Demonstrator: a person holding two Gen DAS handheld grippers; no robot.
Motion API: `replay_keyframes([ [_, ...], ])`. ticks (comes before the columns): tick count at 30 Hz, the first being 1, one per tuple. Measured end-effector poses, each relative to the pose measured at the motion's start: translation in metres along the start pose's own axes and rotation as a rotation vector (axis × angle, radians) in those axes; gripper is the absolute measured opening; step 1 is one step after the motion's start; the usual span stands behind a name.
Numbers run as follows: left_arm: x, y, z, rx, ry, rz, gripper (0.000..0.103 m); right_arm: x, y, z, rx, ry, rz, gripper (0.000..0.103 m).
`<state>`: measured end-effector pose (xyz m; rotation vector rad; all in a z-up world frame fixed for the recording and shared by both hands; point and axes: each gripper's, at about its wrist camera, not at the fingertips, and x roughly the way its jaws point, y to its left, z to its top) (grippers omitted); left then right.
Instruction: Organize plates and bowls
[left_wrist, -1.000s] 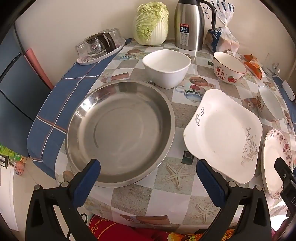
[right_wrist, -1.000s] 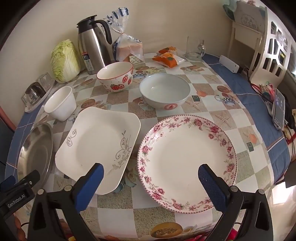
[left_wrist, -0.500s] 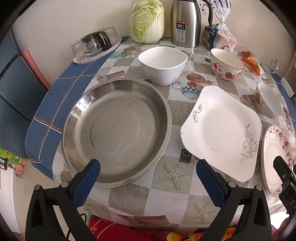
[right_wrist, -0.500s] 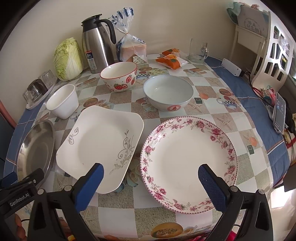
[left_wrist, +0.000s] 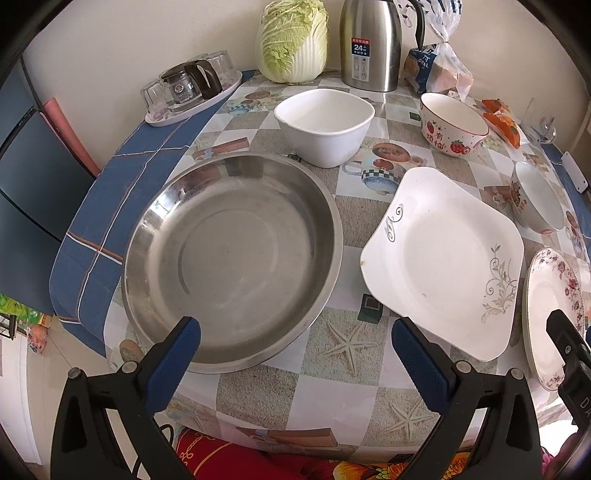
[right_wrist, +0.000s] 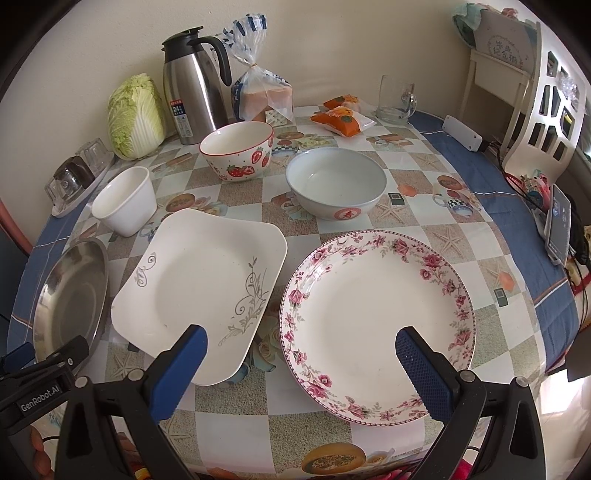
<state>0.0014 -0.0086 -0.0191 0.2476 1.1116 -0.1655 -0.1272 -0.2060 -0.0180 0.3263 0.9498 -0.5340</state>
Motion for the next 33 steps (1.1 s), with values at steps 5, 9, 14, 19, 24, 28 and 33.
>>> replay_keyframes([
  [5,0.0002,0.0001,-0.0001,0.0,0.001,0.0,0.103,0.0014,0.0001,-0.0016,-0.002,0.004,-0.001,0.103],
  [9,0.0001,-0.0001,-0.0003,0.0,0.0,0.0,0.103,0.0016,0.0003,-0.0009,-0.003,0.005,0.0,0.103],
  [14,0.0,-0.0003,0.0006,0.0,0.001,0.001,0.103,0.0005,0.0009,0.0,-0.003,0.002,0.009,0.103],
  [19,0.0004,-0.0005,0.0003,0.0,0.002,0.001,0.103,0.0,0.002,0.0001,-0.007,0.0,0.014,0.103],
  [24,0.0008,-0.0007,-0.0007,0.0,0.001,0.0,0.103,-0.0009,0.0038,0.0004,-0.018,-0.005,0.016,0.103],
  [28,0.0006,-0.0007,0.0003,0.0,0.003,0.0,0.103,-0.0013,0.0056,0.0001,-0.029,-0.007,0.017,0.103],
  [33,0.0006,-0.0007,0.0003,0.0,0.004,0.001,0.103,-0.0008,0.0059,-0.0004,-0.029,-0.012,0.001,0.103],
])
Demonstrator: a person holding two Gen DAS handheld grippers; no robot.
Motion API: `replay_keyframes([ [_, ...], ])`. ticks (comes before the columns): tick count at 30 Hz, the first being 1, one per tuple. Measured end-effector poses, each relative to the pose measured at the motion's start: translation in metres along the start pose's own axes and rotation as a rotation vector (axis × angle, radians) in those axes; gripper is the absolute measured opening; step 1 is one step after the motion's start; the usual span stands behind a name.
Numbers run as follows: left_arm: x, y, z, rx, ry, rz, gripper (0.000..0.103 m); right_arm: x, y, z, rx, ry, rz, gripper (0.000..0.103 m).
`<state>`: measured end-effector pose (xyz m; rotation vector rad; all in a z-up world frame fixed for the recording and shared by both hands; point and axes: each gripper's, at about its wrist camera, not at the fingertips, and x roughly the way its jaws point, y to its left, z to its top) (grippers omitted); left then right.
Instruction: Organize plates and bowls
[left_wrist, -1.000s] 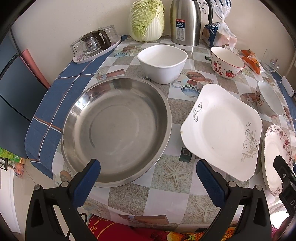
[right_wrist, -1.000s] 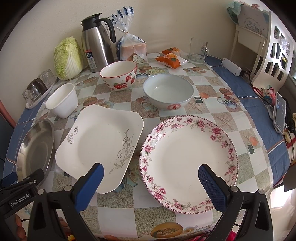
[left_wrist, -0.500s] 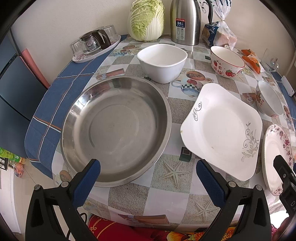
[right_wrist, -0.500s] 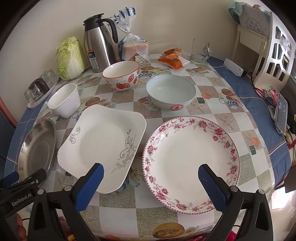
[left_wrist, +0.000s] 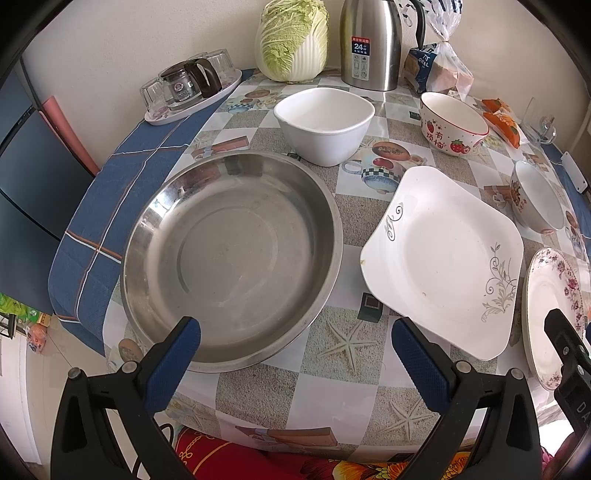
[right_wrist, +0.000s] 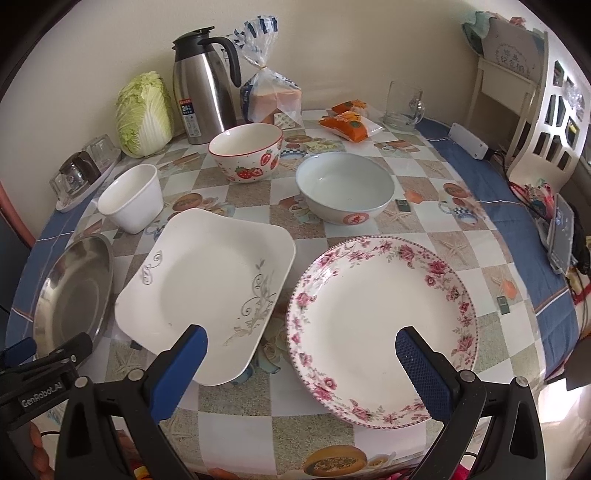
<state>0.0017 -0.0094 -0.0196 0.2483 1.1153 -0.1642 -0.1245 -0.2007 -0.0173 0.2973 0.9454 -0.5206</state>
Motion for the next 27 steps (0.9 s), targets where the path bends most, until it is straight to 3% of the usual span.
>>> replay_keyframes([
  [15,0.0,0.011,0.003,-0.022,-0.001,-0.007,0.103,0.0,0.009,0.001,-0.028,-0.009,0.009,0.103],
  [22,0.006,0.058,0.004,-0.139,-0.023,0.046,0.103,0.007,0.036,0.003,-0.098,-0.011,-0.001,0.103],
  [27,0.014,0.101,0.001,-0.267,-0.041,0.048,0.103,0.013,0.062,0.006,-0.15,-0.019,0.041,0.103],
])
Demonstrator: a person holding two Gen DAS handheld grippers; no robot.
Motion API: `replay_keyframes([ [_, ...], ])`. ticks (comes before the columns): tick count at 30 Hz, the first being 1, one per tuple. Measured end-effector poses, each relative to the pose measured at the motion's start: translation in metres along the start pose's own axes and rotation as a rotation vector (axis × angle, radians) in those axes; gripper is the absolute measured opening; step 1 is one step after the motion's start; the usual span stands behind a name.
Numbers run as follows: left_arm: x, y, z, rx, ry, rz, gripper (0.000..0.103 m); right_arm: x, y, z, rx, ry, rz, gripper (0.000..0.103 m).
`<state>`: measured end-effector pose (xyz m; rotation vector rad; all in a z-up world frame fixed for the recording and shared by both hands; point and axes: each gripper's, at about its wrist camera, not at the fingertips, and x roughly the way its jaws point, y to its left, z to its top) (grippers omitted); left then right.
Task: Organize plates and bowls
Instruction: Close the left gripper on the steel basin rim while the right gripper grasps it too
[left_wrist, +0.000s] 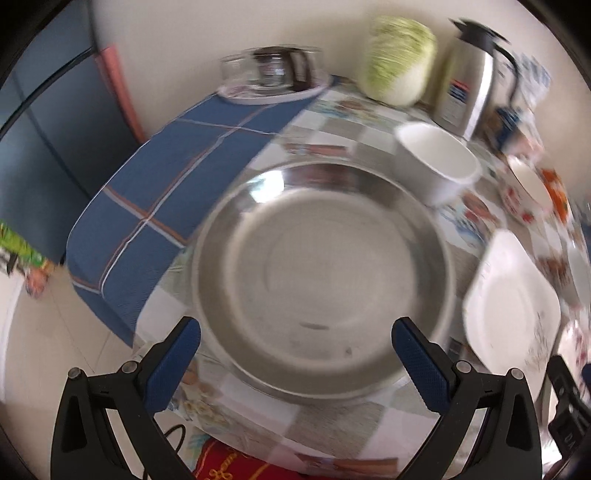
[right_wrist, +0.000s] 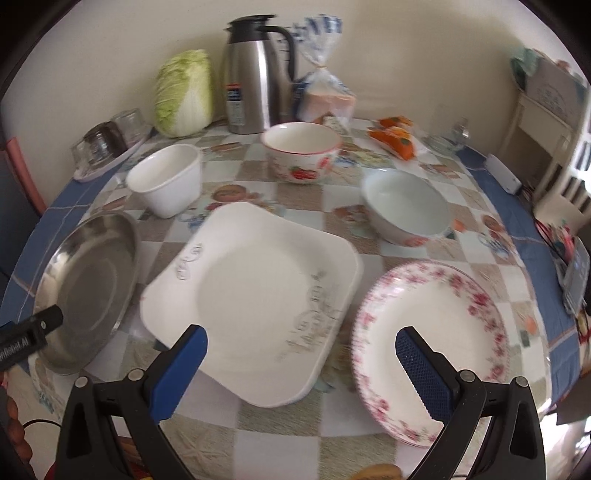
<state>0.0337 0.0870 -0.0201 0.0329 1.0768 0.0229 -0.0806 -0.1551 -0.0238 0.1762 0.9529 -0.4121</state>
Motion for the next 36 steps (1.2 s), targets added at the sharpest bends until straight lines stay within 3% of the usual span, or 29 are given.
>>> replay_keyframes([
  [6,0.017,0.046,0.002,-0.155,0.007,-0.032,0.103,0.009,0.029,0.008,-0.041,-0.01,0.056,0.103],
  [10,0.026,0.065,0.001,-0.207,0.0,-0.058,0.103,0.014,0.047,0.014,-0.069,-0.025,0.089,0.103],
  [26,0.046,0.089,0.002,-0.265,-0.074,-0.109,0.103,0.044,0.103,0.039,-0.145,-0.061,0.176,0.103],
  [30,0.053,0.089,0.003,-0.271,-0.055,-0.184,0.103,0.053,0.115,0.042,-0.162,-0.048,0.209,0.103],
  [36,0.059,0.087,0.004,-0.267,-0.043,-0.197,0.103,0.062,0.128,0.046,-0.183,-0.041,0.218,0.103],
])
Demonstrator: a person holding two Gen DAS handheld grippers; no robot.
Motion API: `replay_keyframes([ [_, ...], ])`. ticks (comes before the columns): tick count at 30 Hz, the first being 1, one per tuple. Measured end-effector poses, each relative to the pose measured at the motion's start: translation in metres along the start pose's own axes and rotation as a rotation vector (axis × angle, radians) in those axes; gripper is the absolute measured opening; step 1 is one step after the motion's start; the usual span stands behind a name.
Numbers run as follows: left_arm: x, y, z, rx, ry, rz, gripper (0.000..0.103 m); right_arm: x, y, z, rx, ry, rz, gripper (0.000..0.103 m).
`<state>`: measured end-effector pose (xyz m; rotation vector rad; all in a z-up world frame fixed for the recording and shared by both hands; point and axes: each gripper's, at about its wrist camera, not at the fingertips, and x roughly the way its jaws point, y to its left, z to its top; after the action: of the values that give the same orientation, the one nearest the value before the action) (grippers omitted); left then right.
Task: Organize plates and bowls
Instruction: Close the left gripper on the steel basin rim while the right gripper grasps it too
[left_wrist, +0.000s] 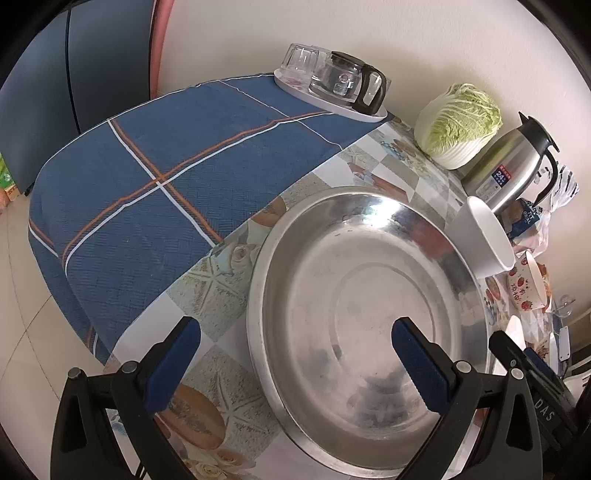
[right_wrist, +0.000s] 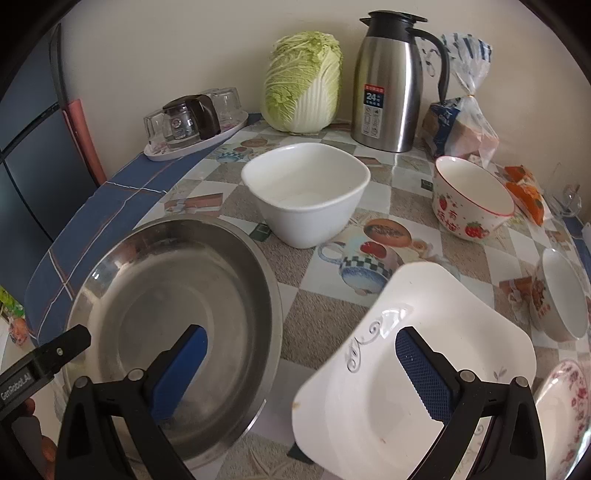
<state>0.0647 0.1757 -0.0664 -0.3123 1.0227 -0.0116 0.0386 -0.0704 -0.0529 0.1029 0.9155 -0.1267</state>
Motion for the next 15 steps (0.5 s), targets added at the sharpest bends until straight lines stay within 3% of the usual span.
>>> replay_keyframes([
  [4,0.005,-0.001,-0.001,0.031,0.005,0.061,0.097,0.005,0.004,0.005,-0.007,0.012,0.012,0.095],
  [6,0.009,0.001,0.0,0.021,0.021,0.068,0.076,0.008,0.005,0.006,-0.015,0.017,0.014,0.081],
  [7,0.011,0.002,0.0,0.021,0.026,0.072,0.074,0.011,0.006,0.007,-0.021,0.024,0.016,0.08],
  [15,0.019,0.001,0.002,0.049,0.031,0.112,0.067,0.027,0.009,0.006,-0.028,0.065,0.021,0.06],
])
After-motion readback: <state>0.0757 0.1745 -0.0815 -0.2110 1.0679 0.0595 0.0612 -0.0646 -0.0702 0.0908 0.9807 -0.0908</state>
